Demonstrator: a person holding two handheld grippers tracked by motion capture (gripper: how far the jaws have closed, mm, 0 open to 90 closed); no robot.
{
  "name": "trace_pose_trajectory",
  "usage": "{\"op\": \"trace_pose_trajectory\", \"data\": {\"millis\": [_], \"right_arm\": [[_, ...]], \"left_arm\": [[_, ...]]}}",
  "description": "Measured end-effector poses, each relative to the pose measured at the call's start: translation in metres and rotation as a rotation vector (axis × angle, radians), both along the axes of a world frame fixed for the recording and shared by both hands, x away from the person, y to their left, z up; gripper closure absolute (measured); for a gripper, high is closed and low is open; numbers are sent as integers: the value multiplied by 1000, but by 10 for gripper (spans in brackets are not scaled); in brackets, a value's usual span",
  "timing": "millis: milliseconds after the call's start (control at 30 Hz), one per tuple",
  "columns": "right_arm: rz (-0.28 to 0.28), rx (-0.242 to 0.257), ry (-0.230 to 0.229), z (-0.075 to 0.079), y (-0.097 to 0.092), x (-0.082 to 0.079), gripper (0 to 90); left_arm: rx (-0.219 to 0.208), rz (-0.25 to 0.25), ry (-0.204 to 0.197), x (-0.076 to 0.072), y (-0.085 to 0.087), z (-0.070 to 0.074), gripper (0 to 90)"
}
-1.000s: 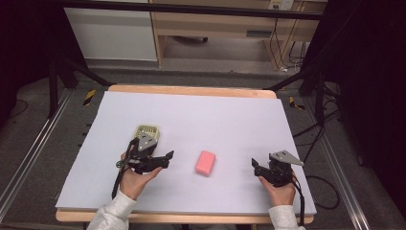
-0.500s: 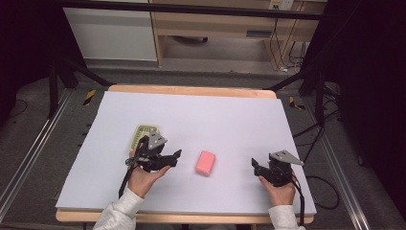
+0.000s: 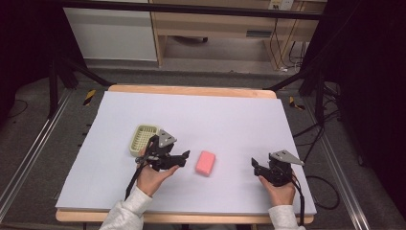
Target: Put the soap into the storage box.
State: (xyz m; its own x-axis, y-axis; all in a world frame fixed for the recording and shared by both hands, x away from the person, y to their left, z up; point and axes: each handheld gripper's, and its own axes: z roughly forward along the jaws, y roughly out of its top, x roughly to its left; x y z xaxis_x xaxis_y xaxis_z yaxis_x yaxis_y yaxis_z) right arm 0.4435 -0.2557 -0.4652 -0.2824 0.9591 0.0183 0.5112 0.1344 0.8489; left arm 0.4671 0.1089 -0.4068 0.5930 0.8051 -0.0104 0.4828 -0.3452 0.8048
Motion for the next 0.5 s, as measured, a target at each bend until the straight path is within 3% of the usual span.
{"op": "trace_pose_trajectory", "data": {"millis": [500], "right_arm": [[-21,-11,-22,1,-1,-1,263]], "left_arm": [[10,-41,34,1,-29,-9,300]]}}
